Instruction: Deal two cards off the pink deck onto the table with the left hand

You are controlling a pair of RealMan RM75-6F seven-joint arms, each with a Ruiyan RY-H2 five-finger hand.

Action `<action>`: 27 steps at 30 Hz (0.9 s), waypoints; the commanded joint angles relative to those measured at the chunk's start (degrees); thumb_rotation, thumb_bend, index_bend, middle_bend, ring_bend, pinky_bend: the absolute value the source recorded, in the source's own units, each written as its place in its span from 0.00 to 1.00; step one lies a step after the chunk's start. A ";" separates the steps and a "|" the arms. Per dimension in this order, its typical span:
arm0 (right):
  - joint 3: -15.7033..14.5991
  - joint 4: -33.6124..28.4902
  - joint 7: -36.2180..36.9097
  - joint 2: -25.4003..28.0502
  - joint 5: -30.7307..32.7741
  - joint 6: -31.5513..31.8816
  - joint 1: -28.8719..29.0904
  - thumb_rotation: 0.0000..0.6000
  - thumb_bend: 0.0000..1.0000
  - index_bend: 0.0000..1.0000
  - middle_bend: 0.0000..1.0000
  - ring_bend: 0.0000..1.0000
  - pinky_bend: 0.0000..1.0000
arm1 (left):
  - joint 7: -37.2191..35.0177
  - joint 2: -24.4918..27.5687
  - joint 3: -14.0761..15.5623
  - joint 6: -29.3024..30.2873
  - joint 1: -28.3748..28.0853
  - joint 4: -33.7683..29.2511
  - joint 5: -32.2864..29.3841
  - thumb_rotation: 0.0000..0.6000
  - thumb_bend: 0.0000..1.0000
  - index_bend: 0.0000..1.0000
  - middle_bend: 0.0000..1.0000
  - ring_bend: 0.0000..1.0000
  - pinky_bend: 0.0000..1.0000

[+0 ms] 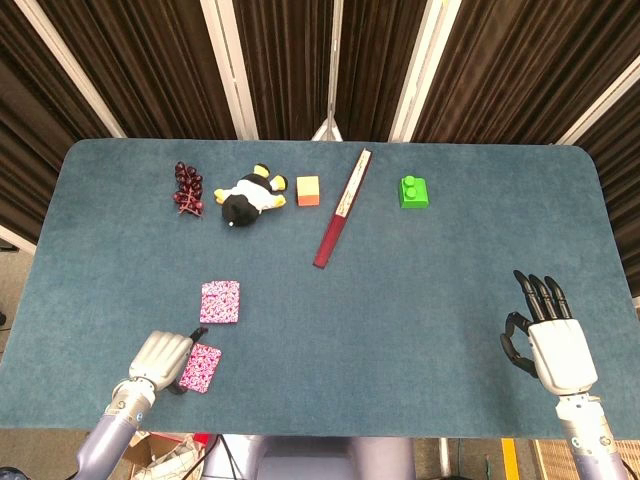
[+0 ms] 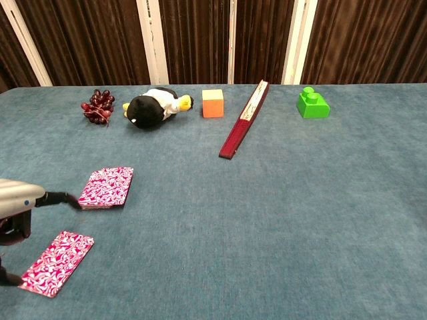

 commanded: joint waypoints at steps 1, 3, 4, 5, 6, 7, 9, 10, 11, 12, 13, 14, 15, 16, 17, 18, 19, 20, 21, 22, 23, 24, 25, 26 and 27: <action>0.01 0.06 0.05 -0.08 -0.12 0.09 0.02 1.00 0.49 0.00 0.00 0.00 0.04 | -0.27 0.54 -0.77 0.05 -0.21 -0.44 -0.11 1.00 0.03 0.08 0.93 0.89 1.00; 0.02 0.06 0.05 -0.11 -0.14 0.12 0.03 1.00 0.49 0.00 0.00 0.00 0.04 | -0.59 0.91 -1.52 0.13 -0.37 -0.79 -0.26 1.00 0.03 0.07 0.93 0.89 1.00; 0.04 0.05 0.07 -0.12 -0.11 0.12 0.03 1.00 0.49 0.00 0.00 0.00 0.04 | -0.82 1.07 -2.11 0.23 -0.50 -0.94 -0.36 1.00 0.03 0.07 0.93 0.89 1.00; 0.04 0.06 0.11 -0.12 -0.08 0.09 0.04 1.00 0.49 0.00 0.00 0.00 0.04 | -1.06 1.17 -2.83 0.40 -0.65 -1.00 -0.51 1.00 0.03 0.07 0.93 0.89 1.00; 0.03 0.06 0.12 -0.12 -0.08 0.07 0.04 1.00 0.49 0.00 0.00 0.00 0.04 | -1.16 1.18 -3.31 0.49 -0.78 -0.95 -0.68 1.00 0.03 0.07 0.93 0.89 1.00; 0.01 0.04 0.13 -0.12 -0.10 0.05 0.05 1.00 0.49 0.00 0.00 0.00 0.04 | -1.31 1.09 -4.29 0.72 -1.05 -0.76 -1.06 1.00 0.03 0.07 0.93 0.89 1.00; -0.01 0.02 0.11 -0.13 -0.17 0.06 0.07 1.00 0.49 0.00 0.00 0.00 0.04 | -1.29 0.66 -6.10 0.91 -1.73 -0.12 -2.34 1.00 0.06 0.08 0.93 0.89 1.00; -0.01 0.00 0.07 -0.13 -0.22 0.06 0.09 1.00 0.49 0.00 0.00 0.00 0.04 | -1.08 0.21 -7.29 0.90 -2.30 0.49 -3.50 1.00 0.07 0.09 0.93 0.89 1.00; -0.01 -0.04 0.08 -0.12 -0.23 0.06 0.09 1.00 0.49 0.00 0.00 0.00 0.04 | -0.70 -0.33 -8.32 0.85 -2.89 1.15 -4.75 1.00 0.07 0.09 0.93 0.89 1.00; -0.03 -0.06 0.12 -0.10 -0.21 0.02 0.09 1.00 0.49 0.00 0.00 0.00 0.04 | -0.31 -0.80 -9.08 0.79 -3.40 1.77 -5.71 1.00 0.07 0.08 0.93 0.89 1.00; -0.04 -0.05 0.19 -0.08 -0.22 0.01 0.10 1.00 0.49 0.00 0.00 0.00 0.04 | 0.44 -1.49 -10.03 0.66 -4.16 2.67 -7.27 1.00 0.07 0.07 0.93 0.89 1.00; -0.05 -0.02 0.25 -0.07 -0.21 -0.01 0.10 1.00 0.49 0.00 0.00 0.00 0.04 | 1.28 -2.25 -10.89 0.57 -4.93 3.58 -8.91 1.00 0.07 0.06 0.93 0.89 1.00; -0.04 0.00 0.27 -0.08 -0.22 -0.03 0.12 1.00 0.49 0.00 0.00 0.00 0.04 | 2.26 -3.08 -11.68 0.60 -5.72 4.59 -10.57 1.00 0.07 0.05 0.93 0.89 1.00; -0.04 0.00 0.32 -0.08 -0.20 -0.05 0.13 1.00 0.49 0.00 0.00 0.00 0.04 | 2.95 -3.61 -12.14 0.68 -6.22 5.21 -11.67 1.00 0.07 0.05 0.93 0.89 1.00; -0.03 -0.01 0.45 -0.06 -0.18 -0.05 0.13 1.00 0.49 0.00 0.00 0.00 0.04 | 3.98 -4.44 -12.87 0.83 -7.00 6.24 -13.36 1.00 0.07 0.05 0.93 0.89 1.00; -0.03 0.01 0.55 -0.03 -0.20 0.00 0.13 1.00 0.49 0.00 0.00 0.00 0.04 | 4.79 -5.25 -13.63 1.03 -7.68 7.19 -15.01 1.00 0.07 0.06 0.93 0.89 1.00; -0.03 0.04 0.66 0.01 -0.23 0.05 0.11 1.00 0.49 0.00 0.00 0.00 0.04 | 5.40 -5.99 -14.31 1.24 -8.25 8.00 -16.52 1.00 0.07 0.06 0.93 0.89 1.00; -0.04 0.04 0.77 0.02 -0.22 0.06 0.10 1.00 0.49 0.00 0.00 0.00 0.04 | 5.68 -6.48 -14.79 1.37 -8.59 8.59 -17.54 1.00 0.07 0.06 0.93 0.89 1.00; -0.05 0.04 0.91 0.05 -0.21 0.06 0.09 1.00 0.49 0.00 0.00 0.00 0.04 | 6.03 -7.19 -15.44 1.47 -9.05 9.45 -18.99 1.00 0.07 0.06 0.93 0.89 1.00; -0.06 0.05 1.01 0.08 -0.20 0.06 0.08 1.00 0.49 0.00 0.00 0.00 0.04 | 6.34 -7.85 -15.99 1.47 -9.48 10.34 -20.41 1.00 0.07 0.07 0.93 0.89 1.00; -0.07 0.03 1.14 0.12 -0.18 0.06 0.07 1.00 0.49 0.00 0.00 0.00 0.04 | 6.75 -8.46 -16.41 1.42 -9.91 11.27 -21.72 1.00 0.07 0.07 0.93 0.89 1.00; -0.07 0.03 1.23 0.14 -0.16 0.06 0.06 1.00 0.49 0.00 0.00 0.00 0.04 | 7.03 -8.82 -16.63 1.42 -10.18 11.84 -22.41 1.00 0.07 0.07 0.93 0.89 1.00; -0.09 0.02 1.34 0.17 -0.15 0.05 0.05 1.00 0.49 0.00 0.00 0.00 0.04 | 7.37 -9.39 -16.90 1.42 -10.55 12.71 -23.27 1.00 0.08 0.07 0.93 0.89 1.00; -0.11 -0.02 1.40 0.17 -0.19 0.07 0.04 1.00 0.49 0.00 0.00 0.00 0.04 | 7.58 -9.89 -17.14 1.40 -10.85 13.43 -23.96 1.00 0.09 0.08 0.93 0.89 1.00; -0.13 -0.04 1.42 0.18 -0.20 0.07 0.04 1.00 0.49 0.00 0.00 0.00 0.04 | 7.63 -10.24 -17.33 1.36 -11.03 13.94 -24.38 1.00 0.10 0.09 0.93 0.89 1.00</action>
